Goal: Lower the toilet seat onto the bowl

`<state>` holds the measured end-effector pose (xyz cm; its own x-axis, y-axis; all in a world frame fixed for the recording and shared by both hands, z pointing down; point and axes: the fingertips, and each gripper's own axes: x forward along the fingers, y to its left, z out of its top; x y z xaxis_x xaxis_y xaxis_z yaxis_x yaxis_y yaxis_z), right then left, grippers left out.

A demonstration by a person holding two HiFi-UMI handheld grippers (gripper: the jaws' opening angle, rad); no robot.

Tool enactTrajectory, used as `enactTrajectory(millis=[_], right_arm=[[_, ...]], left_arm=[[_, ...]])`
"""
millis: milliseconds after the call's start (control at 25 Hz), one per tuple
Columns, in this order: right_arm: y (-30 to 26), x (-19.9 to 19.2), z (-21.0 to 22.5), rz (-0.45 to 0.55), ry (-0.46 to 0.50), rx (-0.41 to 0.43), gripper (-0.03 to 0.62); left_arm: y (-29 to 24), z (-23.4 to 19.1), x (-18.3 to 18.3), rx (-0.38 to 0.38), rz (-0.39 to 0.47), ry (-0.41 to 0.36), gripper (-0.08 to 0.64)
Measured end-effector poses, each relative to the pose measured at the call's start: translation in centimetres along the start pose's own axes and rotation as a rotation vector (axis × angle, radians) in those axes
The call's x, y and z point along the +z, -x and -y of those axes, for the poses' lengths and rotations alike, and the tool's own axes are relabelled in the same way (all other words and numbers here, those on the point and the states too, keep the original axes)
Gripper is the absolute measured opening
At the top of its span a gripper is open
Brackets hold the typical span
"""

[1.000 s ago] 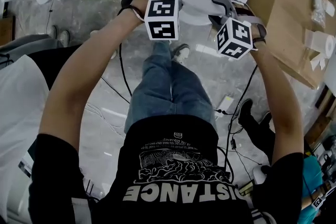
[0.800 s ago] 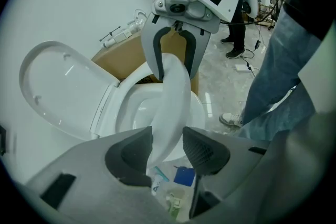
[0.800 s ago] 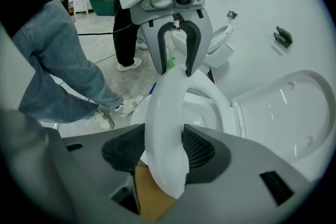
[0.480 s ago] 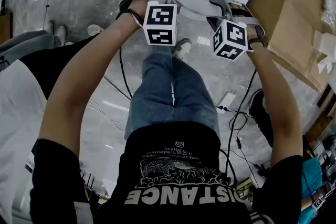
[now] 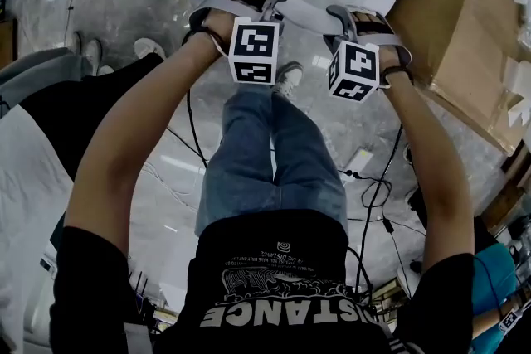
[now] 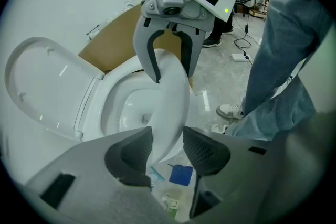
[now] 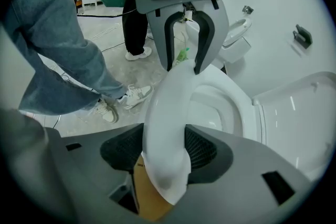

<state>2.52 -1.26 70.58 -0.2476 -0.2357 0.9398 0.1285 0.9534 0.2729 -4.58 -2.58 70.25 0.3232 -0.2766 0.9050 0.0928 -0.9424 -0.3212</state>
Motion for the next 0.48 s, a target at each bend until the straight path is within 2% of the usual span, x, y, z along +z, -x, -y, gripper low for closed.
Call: enactTrajectory(millis=[480], right_arm=[[-3.9,-0.6,-1.7,-0.01,0.026,0.008,0.242]], left_arm=[[-3.3,1.8,-1.1,-0.045,-0.014,0.007,0.179]])
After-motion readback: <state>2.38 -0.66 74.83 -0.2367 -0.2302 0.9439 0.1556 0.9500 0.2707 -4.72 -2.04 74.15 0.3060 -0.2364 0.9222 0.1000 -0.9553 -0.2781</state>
